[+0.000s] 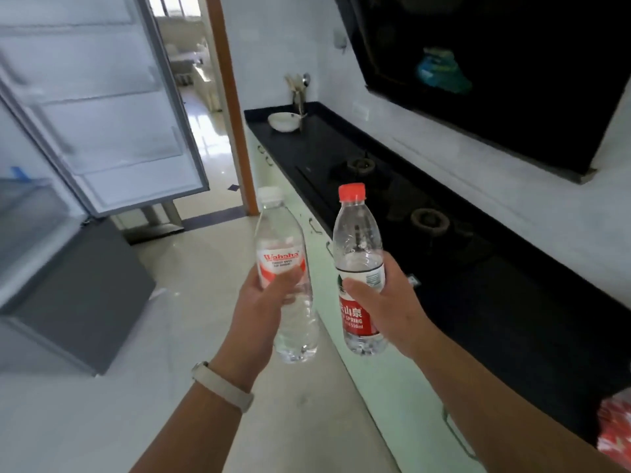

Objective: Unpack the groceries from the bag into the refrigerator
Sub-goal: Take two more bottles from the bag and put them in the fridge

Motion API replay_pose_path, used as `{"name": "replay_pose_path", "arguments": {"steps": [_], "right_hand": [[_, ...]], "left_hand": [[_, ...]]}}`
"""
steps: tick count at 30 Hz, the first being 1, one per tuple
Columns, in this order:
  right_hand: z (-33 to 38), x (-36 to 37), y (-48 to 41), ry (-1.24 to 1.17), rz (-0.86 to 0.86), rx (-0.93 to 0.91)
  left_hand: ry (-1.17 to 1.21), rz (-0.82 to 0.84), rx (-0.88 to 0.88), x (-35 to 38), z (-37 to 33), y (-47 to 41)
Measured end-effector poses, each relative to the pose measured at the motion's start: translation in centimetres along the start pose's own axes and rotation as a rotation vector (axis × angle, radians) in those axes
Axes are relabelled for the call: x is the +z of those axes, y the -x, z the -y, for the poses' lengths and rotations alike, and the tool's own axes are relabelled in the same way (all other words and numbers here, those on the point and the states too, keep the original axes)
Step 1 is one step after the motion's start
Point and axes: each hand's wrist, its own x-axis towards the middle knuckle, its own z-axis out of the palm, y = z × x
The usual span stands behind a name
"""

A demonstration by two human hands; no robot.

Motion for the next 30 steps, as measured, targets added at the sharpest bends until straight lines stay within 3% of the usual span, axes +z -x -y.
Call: {"name": "replay_pose_path", "arguments": {"steps": [14,23,30], "right_hand": [[2.9,21.8,-8.6,-0.007,0.353,-0.050],[2.6,29.0,-15.2,-0.023,0.547,-0.067],[3.1,33.5,-25.0,-0.062,0.673,-0.082]], "left_hand": [[0.006,-0.336,0.087,-20.5,-3.2,-3.9],[-0.030,-0.493,0.091,-25.5,-3.7,-7.9],[-0.060,-0.605,0.080,-27.6,-5.2,-16.5]]}}
